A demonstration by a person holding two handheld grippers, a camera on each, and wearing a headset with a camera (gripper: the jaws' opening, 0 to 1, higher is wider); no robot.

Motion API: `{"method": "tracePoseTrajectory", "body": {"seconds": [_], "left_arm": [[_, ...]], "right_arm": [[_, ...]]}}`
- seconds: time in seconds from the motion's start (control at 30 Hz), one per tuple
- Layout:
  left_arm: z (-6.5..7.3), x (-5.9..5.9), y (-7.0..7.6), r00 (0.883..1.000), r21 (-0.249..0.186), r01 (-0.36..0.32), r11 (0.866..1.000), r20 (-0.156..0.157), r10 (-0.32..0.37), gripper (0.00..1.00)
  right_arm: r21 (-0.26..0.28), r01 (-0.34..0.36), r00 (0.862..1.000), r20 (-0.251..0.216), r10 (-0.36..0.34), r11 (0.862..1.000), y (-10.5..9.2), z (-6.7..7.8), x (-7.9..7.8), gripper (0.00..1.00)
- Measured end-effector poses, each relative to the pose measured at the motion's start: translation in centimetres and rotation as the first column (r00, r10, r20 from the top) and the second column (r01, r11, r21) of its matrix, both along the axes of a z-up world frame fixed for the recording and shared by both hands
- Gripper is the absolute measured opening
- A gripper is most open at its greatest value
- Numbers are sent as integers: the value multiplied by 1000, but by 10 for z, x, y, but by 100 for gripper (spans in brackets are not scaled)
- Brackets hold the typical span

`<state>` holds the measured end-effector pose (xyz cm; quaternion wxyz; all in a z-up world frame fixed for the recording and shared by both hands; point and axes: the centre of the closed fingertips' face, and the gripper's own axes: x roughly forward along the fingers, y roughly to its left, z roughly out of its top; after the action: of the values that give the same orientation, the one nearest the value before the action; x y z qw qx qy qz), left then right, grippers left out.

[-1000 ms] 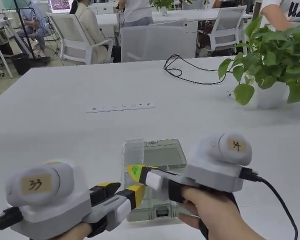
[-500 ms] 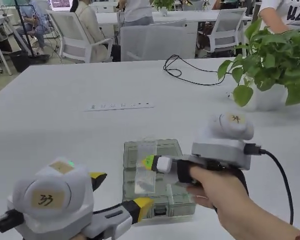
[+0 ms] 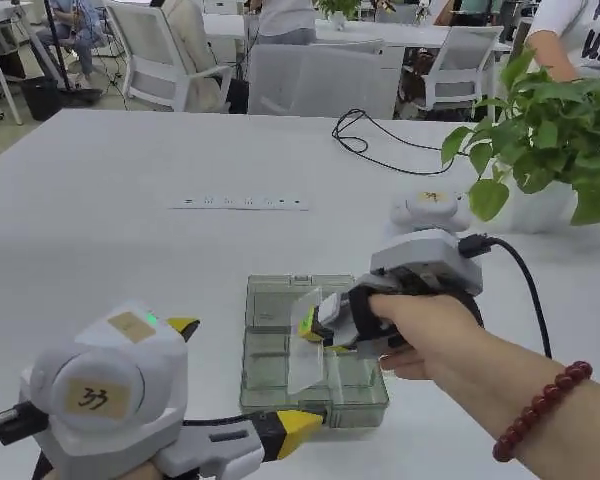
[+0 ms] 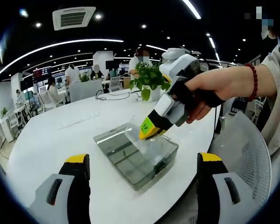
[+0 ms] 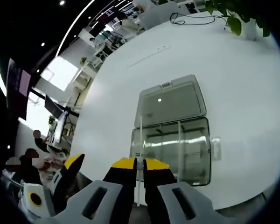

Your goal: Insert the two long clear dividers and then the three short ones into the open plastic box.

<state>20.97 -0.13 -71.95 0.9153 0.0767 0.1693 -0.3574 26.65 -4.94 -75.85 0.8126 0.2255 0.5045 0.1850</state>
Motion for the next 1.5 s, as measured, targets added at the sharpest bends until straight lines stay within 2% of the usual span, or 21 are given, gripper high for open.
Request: {"method": "tracePoseTrajectory", "body": {"seconds": [0.13, 0.23, 0.47, 0.57, 0.7, 0.87, 1.07, 1.5], "left_arm": [[-4, 1, 3, 1000, 4, 7, 1000, -6, -7, 100], [-4, 2, 6, 1000, 24, 13, 1000, 8, -14, 100], [-2, 4, 9, 1000, 13, 3, 1000, 14, -3, 100], [0, 5, 9, 999, 20, 5, 1000, 39, -6, 100], [1, 4, 9, 998, 32, 11, 999, 55, -13, 100], [2, 5, 10, 999, 15, 2, 1000, 47, -2, 100], [0, 4, 15, 999, 13, -12, 1000, 44, 11, 100], [1, 4, 16, 999, 25, -17, 1000, 42, 15, 100]], "right_arm": [[-24, -10, 999, -33, 9, 1000, 2, -3, 2, 7], [-52, -17, 998, -59, 14, 998, 2, -8, 5, 7], [-98, -31, 993, -113, 20, 995, 4, -16, 7, 7], [-117, -47, 991, -129, 32, 992, 3, -19, 8, 7], [-137, -43, 990, -139, 24, 990, -1, -24, 7, 7], [-127, -39, 987, -161, 18, 991, -1, -29, 7, 7], [-111, -40, 982, -186, 18, 993, 5, -34, 4, 7], [-131, -35, 982, -188, 10, 991, 3, -39, 10, 7]]}}
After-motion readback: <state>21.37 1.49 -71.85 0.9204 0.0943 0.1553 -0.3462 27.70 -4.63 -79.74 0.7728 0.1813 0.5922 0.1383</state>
